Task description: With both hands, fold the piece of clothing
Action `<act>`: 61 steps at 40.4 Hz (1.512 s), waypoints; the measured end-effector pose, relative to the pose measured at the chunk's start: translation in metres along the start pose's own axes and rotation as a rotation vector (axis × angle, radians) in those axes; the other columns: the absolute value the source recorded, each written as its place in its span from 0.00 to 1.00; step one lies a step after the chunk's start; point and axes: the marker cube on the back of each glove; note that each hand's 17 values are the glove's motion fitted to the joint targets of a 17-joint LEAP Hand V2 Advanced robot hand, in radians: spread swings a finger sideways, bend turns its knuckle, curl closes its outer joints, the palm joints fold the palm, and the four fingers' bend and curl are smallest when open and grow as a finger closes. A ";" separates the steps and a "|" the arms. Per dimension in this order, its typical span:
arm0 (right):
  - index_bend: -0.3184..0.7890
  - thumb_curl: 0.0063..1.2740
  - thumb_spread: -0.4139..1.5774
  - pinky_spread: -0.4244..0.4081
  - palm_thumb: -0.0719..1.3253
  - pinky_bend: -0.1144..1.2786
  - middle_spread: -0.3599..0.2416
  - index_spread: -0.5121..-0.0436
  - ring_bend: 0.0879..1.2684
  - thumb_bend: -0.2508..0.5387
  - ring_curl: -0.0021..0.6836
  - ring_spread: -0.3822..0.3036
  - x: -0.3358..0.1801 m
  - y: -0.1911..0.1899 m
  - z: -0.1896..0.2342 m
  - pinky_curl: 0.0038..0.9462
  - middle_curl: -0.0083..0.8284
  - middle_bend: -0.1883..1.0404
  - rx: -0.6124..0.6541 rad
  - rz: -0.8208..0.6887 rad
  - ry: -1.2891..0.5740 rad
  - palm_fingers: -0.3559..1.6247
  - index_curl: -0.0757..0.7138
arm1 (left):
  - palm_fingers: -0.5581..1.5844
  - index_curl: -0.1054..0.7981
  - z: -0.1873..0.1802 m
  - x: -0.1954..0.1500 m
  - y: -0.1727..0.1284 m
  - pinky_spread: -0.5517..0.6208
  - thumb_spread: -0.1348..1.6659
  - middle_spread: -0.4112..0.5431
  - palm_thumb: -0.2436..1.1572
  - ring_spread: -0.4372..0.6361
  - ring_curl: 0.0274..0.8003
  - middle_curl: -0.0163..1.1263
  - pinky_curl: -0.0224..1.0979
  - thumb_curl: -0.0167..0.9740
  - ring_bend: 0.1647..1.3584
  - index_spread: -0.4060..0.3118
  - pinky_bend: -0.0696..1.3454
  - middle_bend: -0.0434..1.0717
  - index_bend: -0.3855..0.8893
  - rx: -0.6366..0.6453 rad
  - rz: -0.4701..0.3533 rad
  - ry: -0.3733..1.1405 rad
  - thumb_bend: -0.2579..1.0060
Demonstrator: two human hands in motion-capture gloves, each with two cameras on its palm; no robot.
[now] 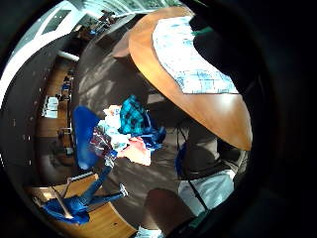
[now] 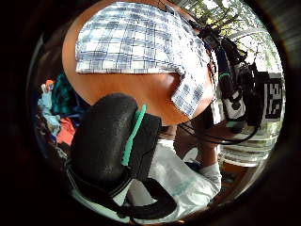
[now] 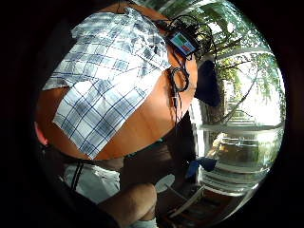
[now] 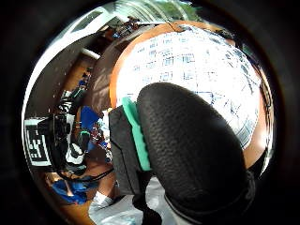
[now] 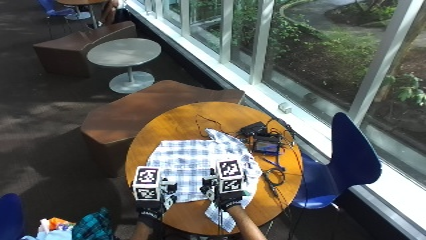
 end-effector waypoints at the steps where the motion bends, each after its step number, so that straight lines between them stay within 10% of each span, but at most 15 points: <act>1: 0.47 0.02 0.43 0.67 0.14 0.30 0.57 0.68 0.11 0.41 0.05 0.64 0.000 0.000 0.000 0.06 0.08 0.35 -0.001 0.000 0.000 0.32 0.17 | 0.51 0.13 0.000 0.000 0.000 0.57 0.32 0.42 0.23 0.46 0.09 0.07 0.09 0.04 0.26 0.51 0.34 0.25 0.35 -0.001 0.000 0.001 0.24; 6: 0.46 0.04 0.60 0.76 0.16 0.31 0.56 0.47 0.11 0.42 0.12 0.70 -0.002 -0.001 0.000 0.13 0.15 0.35 -0.020 -0.009 -0.004 0.31 0.26 | 0.48 0.17 0.004 0.003 -0.003 0.63 0.49 0.42 0.23 0.49 0.22 0.15 0.17 0.07 0.33 0.47 0.40 0.25 0.36 -0.033 0.013 0.007 0.23; 19: 0.43 0.10 0.79 0.83 0.17 0.32 0.55 0.31 0.12 0.39 0.20 0.76 0.012 0.013 -0.002 0.22 0.25 0.32 -0.036 -0.010 0.002 0.28 0.37 | 0.44 0.24 0.004 0.013 -0.006 0.68 0.67 0.43 0.22 0.53 0.30 0.24 0.23 0.15 0.38 0.46 0.45 0.24 0.39 -0.011 0.064 0.009 0.19; 45: 0.41 0.20 0.77 0.81 0.26 0.40 0.68 0.43 0.14 0.30 0.30 0.79 0.039 0.017 0.121 0.33 0.35 0.30 -0.327 -0.006 -0.083 0.24 0.41 | 0.38 0.34 0.125 0.000 -0.053 0.70 0.72 0.53 0.27 0.59 0.34 0.30 0.28 0.25 0.41 0.47 0.50 0.20 0.44 -0.084 0.027 -0.039 0.20; 50: 0.46 0.22 0.78 0.75 0.32 0.40 0.67 0.46 0.16 0.34 0.32 0.71 0.053 0.006 0.116 0.33 0.35 0.30 -0.136 0.071 -0.105 0.29 0.44 | 0.46 0.40 0.132 -0.004 -0.073 0.64 0.75 0.45 0.29 0.52 0.32 0.31 0.27 0.26 0.37 0.42 0.47 0.22 0.48 0.211 -0.024 -0.076 0.21; 61: 0.53 0.30 0.83 0.34 0.65 0.41 0.32 0.42 0.28 0.62 0.42 0.23 0.080 -0.006 0.075 0.34 0.40 0.33 0.214 0.028 -0.135 0.74 0.54 | 0.77 0.50 0.092 -0.010 -0.067 0.35 0.78 0.19 0.54 0.19 0.34 0.35 0.28 0.33 0.31 0.21 0.39 0.28 0.54 0.533 -0.016 -0.063 0.32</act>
